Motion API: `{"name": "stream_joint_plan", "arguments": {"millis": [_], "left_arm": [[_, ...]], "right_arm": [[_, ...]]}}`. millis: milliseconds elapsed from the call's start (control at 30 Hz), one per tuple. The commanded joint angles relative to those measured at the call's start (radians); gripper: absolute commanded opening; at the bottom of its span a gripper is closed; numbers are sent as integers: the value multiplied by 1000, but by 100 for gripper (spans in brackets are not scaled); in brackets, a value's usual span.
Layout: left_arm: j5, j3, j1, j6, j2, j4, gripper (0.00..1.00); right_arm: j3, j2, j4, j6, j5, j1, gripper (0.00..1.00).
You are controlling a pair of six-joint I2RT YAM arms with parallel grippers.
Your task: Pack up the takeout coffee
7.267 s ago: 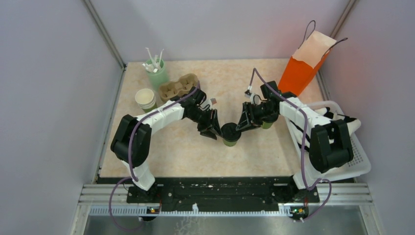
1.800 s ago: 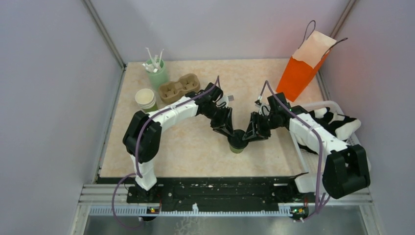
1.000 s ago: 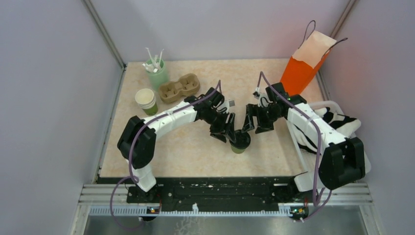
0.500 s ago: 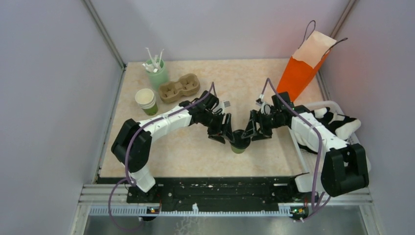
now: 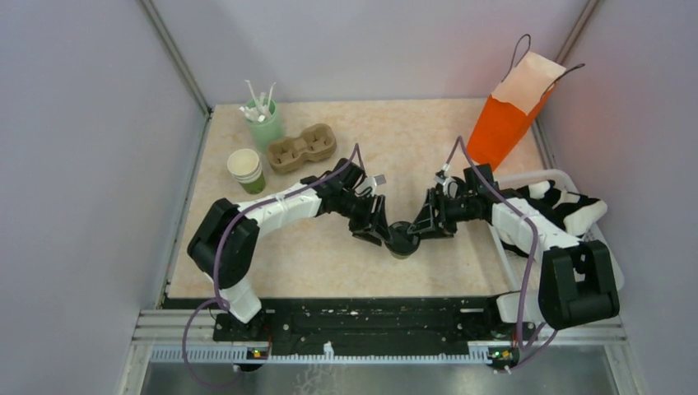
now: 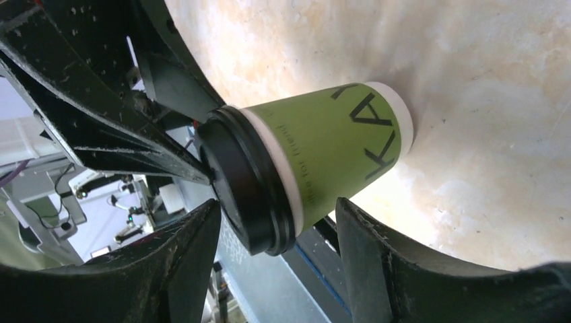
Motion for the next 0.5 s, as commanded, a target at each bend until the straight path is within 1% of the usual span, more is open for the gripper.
{"name": "stream_joint_plan", "arguments": {"millis": [0, 167, 300, 367, 467], "left_arm": [[-60, -73, 0, 36, 12, 40, 52], [-130, -79, 0, 83, 62, 10, 51], [-136, 3, 0, 112, 91, -30, 54], [-126, 47, 0, 122, 89, -58, 58], [-95, 92, 1, 116, 50, -73, 67]], "right_arm": [[-37, -1, 99, 30, -31, -32, 62], [-80, 13, 124, 40, 4, -58, 61], [-95, 32, 138, 42, 12, -58, 60], [-91, 37, 138, 42, 3, -59, 59], [-67, 24, 121, 42, -8, -60, 59]]}}
